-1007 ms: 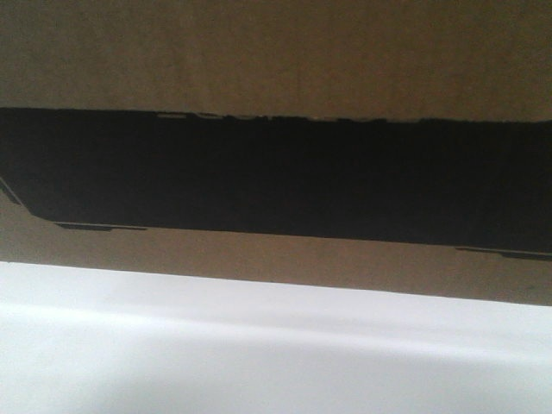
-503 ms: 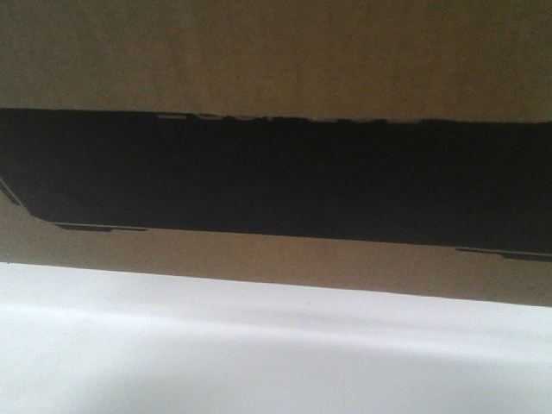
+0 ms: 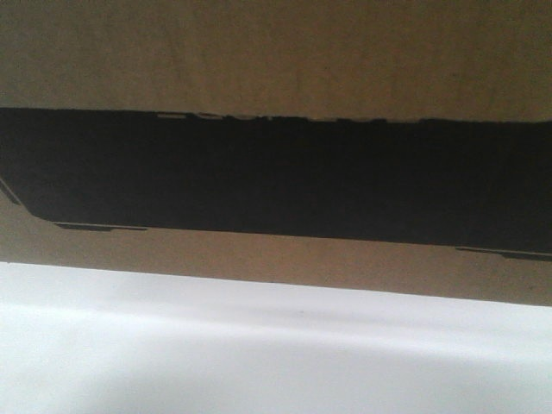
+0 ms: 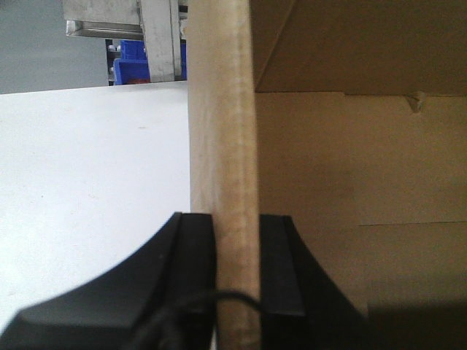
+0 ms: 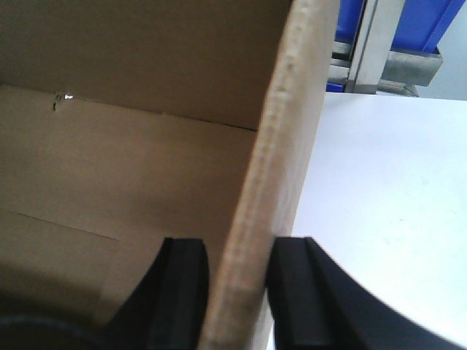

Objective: Grab box from left shelf to table start
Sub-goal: 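Approach the white table holding the box with both grippers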

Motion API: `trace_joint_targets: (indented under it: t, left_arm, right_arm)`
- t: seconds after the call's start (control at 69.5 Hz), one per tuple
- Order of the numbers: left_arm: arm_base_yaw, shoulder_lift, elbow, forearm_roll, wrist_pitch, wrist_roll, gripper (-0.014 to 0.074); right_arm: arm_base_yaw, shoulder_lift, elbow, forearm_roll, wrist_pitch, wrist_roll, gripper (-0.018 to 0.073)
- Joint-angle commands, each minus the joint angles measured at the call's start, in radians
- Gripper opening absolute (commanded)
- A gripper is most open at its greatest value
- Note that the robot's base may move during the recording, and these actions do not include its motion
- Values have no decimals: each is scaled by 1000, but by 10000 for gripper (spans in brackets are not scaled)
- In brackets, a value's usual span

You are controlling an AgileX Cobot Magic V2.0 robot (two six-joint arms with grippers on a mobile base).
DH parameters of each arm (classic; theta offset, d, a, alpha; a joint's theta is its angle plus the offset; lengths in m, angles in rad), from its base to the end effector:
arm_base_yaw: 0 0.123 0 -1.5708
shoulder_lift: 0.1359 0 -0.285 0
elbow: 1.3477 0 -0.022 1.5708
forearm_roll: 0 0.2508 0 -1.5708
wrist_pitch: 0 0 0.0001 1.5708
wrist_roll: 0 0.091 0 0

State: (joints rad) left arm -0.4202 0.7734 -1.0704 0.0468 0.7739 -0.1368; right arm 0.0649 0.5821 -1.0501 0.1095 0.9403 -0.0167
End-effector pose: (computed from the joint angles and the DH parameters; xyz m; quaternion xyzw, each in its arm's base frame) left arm 0.1229 -0.0517 0.4277 0.1220 0.8214 -0.1310 0.5415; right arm 0.0703 0.0126 0.4275 -0.0317 0.8275 0.0681 0.5564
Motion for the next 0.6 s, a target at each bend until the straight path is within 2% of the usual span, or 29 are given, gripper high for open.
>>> trace_joint_targets:
  t: [0.0, 0.59]
  left_arm:
    - [-16, -12, -41, -79, -181, -4, -96]
    - [-16, -12, -41, -88, -181, -4, -96]
  right_arm:
    - [4, 7, -34, 61, -124, -30, 57]
    - [4, 7, -34, 61, -124, -30, 57]
